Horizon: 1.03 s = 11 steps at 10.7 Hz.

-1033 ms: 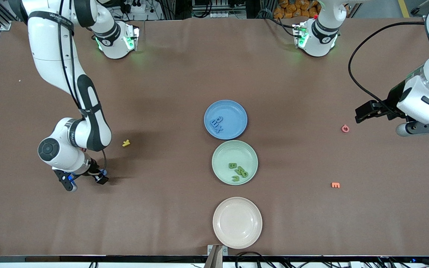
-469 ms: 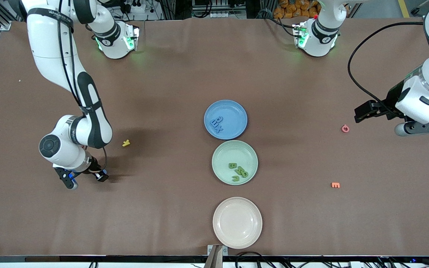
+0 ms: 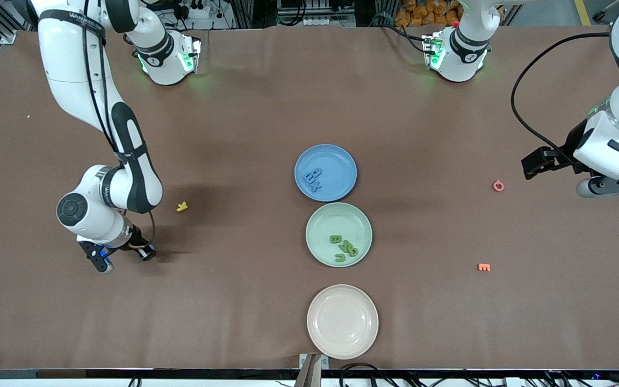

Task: Sort letters by color into matching plates
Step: 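Lift blue c off the table with the right gripper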

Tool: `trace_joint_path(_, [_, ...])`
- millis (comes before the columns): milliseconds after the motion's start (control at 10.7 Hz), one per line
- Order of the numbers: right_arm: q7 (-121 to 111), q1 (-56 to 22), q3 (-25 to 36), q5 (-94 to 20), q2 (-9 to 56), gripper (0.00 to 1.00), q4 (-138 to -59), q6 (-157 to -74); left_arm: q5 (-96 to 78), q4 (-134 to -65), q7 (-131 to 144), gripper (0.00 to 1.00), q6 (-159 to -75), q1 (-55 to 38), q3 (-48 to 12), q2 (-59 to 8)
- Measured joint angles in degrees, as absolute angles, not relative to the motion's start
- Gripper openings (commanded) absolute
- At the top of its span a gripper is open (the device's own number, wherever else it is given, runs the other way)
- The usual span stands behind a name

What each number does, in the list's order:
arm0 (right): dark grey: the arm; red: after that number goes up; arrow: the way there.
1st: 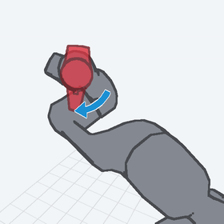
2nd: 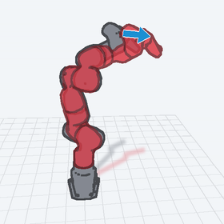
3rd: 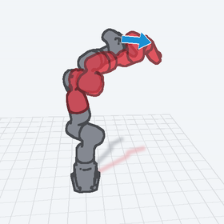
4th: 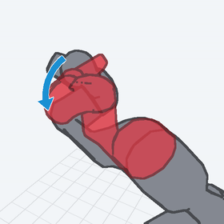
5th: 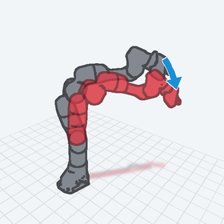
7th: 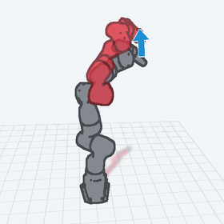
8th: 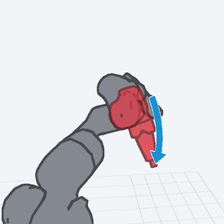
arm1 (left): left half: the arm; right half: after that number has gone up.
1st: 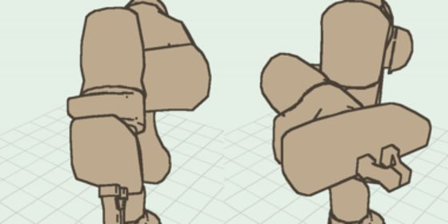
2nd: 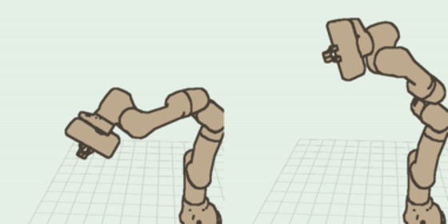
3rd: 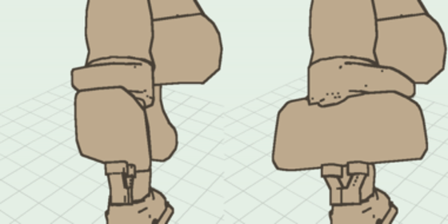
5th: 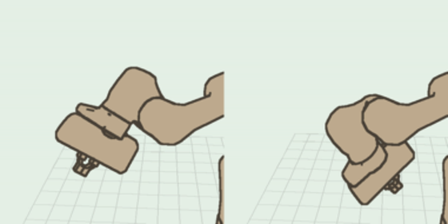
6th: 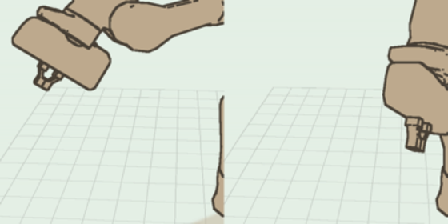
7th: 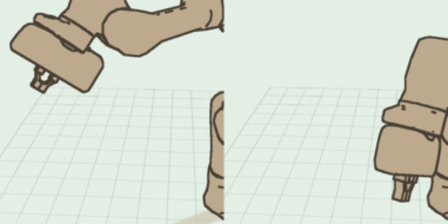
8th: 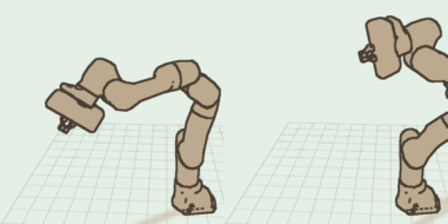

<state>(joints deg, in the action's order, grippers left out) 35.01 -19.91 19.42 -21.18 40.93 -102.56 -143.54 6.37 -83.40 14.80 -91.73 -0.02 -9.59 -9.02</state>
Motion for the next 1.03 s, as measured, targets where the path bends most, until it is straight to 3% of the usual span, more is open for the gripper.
trace_joint_path(1033, [34.18,-19.94,19.33,-21.18,40.51,0.35,-102.94,-143.99,6.38,-82.53,13.7,1.0,-91.81,0.37,-9.2,-8.24])
